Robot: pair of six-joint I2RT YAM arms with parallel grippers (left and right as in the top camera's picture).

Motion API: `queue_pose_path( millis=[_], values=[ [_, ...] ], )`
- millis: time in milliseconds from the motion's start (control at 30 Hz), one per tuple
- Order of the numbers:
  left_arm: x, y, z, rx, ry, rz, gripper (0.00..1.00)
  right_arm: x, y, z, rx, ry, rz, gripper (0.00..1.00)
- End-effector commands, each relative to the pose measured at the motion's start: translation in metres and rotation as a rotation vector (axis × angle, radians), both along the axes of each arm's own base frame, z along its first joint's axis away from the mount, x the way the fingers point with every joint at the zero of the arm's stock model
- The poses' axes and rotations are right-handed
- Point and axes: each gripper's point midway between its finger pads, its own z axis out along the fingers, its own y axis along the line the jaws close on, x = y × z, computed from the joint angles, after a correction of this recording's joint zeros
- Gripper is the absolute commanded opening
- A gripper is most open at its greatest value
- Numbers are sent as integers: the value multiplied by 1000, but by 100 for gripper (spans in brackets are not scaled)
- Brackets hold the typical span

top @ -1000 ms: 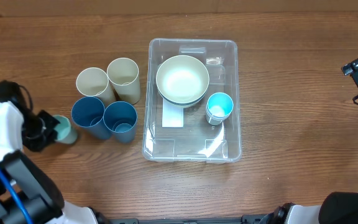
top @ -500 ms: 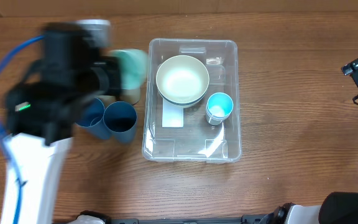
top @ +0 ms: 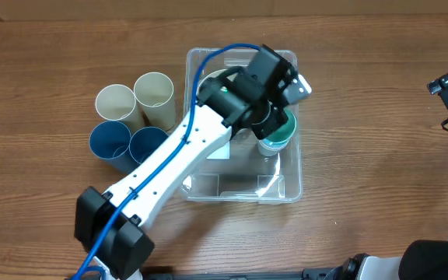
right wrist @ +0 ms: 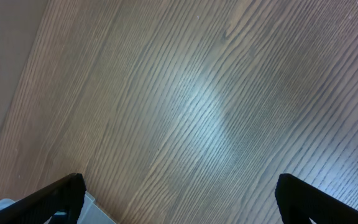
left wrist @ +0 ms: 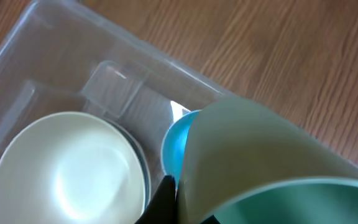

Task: Pack container
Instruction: 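Stack the mint cup into the cups in the bin, withdraw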

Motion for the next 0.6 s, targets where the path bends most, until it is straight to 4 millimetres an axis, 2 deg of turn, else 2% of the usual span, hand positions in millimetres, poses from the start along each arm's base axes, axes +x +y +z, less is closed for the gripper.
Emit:
queue_pose_path(
  millis=[0,200,433,467,500,533,567],
  values=[
    [1,-4,-6,35,-34,-74,4,1,-2,2,-3,-8,-8,100],
    [9,4,-11,88,-65,-58,4,1,-2,2,-3,-8,-8,100],
    [21,7,-43,168,-49,-35,6,1,-2,2,-3,-8,-8,100],
    [23,8,-43,175,-58,-28,22,1,-2,2,-3,-8,-8,100],
    [26,9,-42,180,-71,-19,50,1,-2,2,-3,-8,-8,100],
    [33,12,-35,182,-100,30,83,1,-2,2,-3,-8,-8,100],
    [39,15,-25,173,-122,91,88,1,-2,2,-3,-8,-8,100]
  ],
)
